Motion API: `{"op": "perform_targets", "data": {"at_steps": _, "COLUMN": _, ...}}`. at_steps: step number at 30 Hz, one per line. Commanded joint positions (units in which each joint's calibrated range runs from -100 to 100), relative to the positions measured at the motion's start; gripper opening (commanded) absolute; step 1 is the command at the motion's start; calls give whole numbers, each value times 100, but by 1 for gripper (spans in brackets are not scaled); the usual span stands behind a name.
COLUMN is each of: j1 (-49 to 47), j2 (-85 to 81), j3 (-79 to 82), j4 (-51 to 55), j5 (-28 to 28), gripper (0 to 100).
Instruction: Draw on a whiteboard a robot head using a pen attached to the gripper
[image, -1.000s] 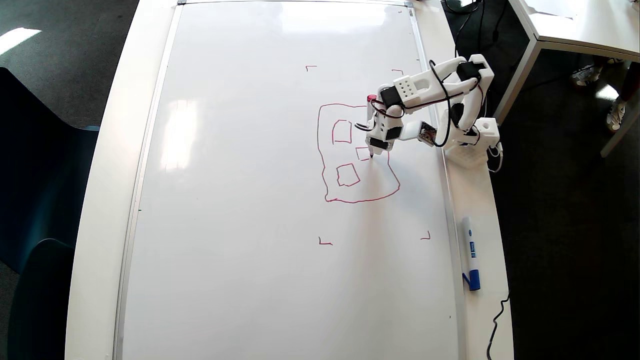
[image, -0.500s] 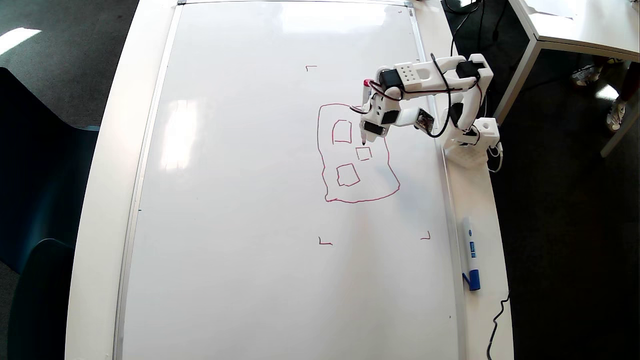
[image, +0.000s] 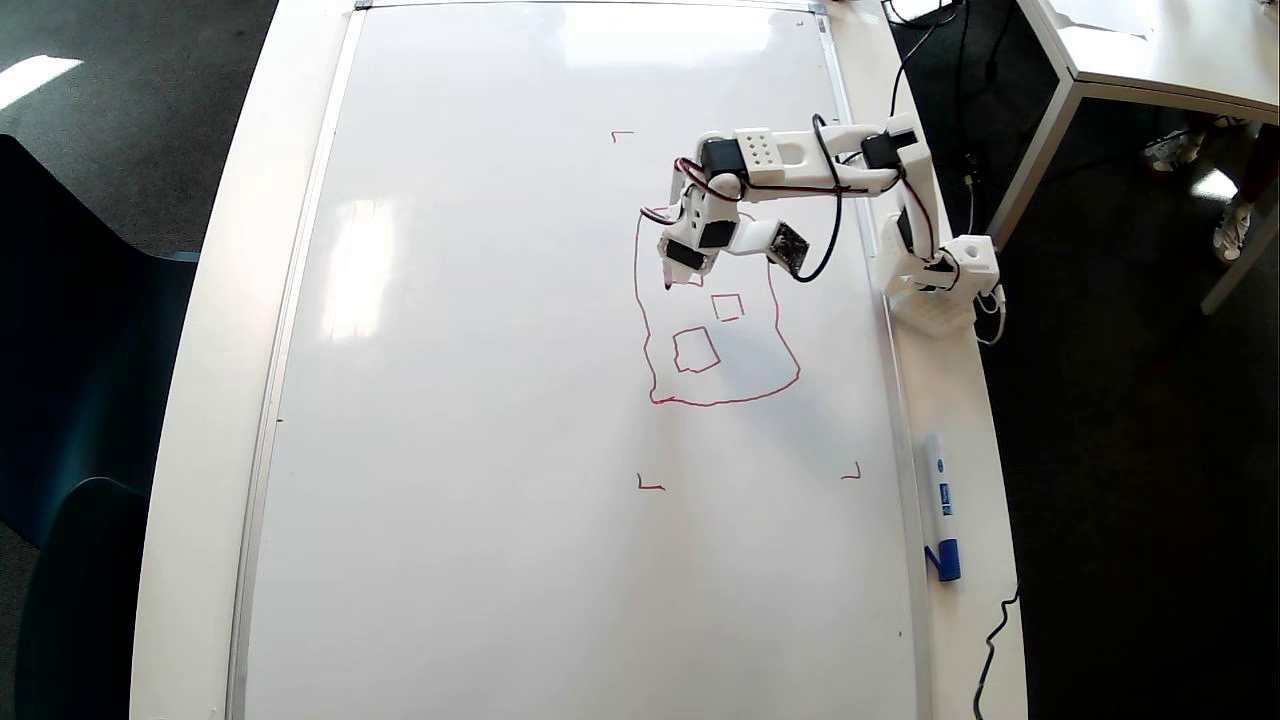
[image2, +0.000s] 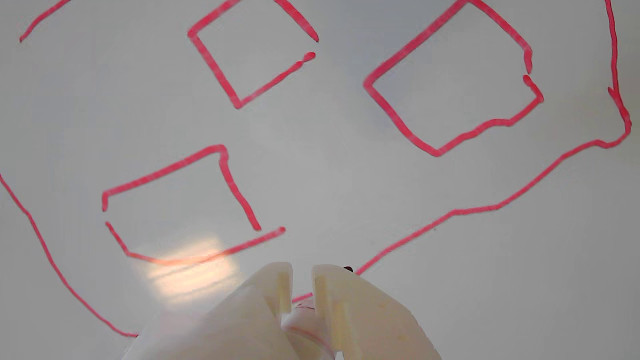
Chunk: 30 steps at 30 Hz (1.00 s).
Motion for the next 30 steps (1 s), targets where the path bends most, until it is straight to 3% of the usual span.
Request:
{"op": "perform_targets", "data": {"at_steps": 1, "j1": 13, "j2": 398, "j3": -786, "j4": 19, "j5": 30, "gripper": 1}}
{"op": "perform_targets", "data": {"at_steps": 30, "j1": -2, "j2": 1623, "j3": -1585, "j4": -164, "j5": 20, "gripper": 1}}
